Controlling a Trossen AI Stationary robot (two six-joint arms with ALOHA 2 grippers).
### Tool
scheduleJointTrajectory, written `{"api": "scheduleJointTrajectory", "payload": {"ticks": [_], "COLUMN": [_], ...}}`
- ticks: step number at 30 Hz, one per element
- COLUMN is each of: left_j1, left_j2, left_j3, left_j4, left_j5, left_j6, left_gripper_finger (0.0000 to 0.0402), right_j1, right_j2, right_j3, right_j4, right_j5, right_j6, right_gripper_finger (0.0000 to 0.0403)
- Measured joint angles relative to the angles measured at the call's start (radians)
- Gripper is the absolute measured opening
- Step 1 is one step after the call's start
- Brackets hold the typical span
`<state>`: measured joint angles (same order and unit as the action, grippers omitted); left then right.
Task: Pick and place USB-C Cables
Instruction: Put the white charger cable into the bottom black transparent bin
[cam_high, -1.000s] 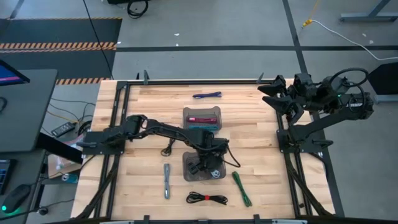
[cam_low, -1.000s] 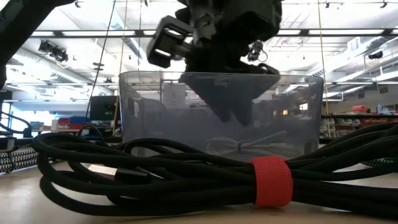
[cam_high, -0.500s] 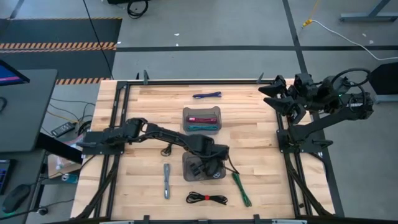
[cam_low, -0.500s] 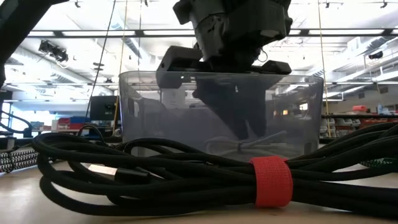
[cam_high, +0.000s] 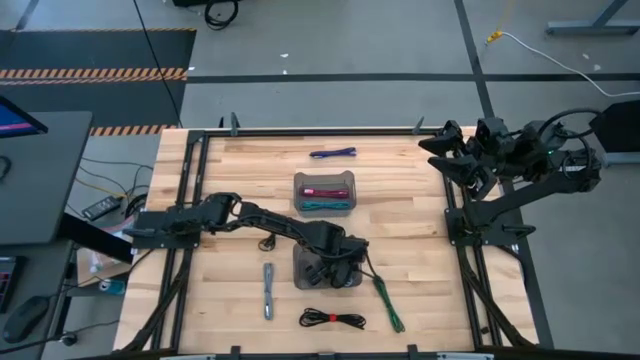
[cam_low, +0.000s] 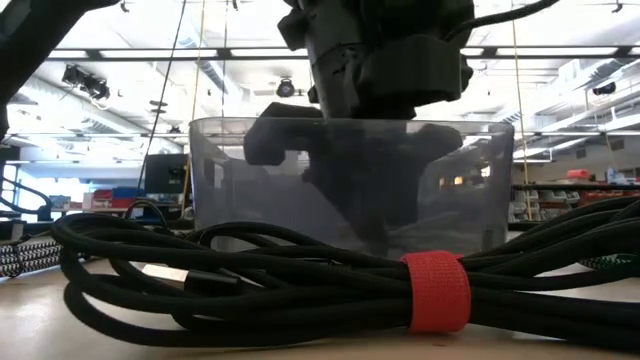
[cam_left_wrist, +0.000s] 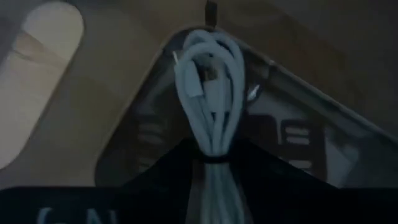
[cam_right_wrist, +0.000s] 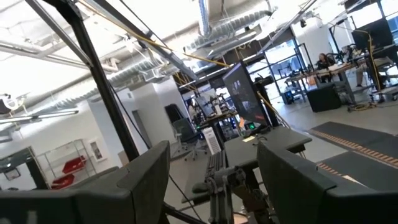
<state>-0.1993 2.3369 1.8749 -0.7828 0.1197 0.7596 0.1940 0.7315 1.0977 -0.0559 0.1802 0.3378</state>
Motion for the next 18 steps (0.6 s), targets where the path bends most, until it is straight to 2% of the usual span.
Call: {"api": "scheduleJointTrajectory", "payload": {"ticks": [6,11,18], "left_j1": [-0.002,-0.002,0.001], "left_j2": [0.004,-0.008,-0.063], "left_j3": [0.002,0.001,-0.002], "left_j4": [0.003,-0.039,-0.104], "left_j5": [-0.055,-0.111,-0.167], "left_j6": [-0.017,-0.042,-0.095], "left_gripper_finger": [0.0117,0.005,0.0048], "right_j1": [0.0,0.0,0.0], "right_j2": [-0.002,-0.007,-0.02], "right_j3": [0.0,0.0,0.0], "right_j4": [-0.001,-0.005,-0.01], "right_j5": [0.0,0.0,0.0], "right_j6": [0.0,0.0,-0.025], "right_gripper_finger": [0.0248,0.0248,0.0248]}}
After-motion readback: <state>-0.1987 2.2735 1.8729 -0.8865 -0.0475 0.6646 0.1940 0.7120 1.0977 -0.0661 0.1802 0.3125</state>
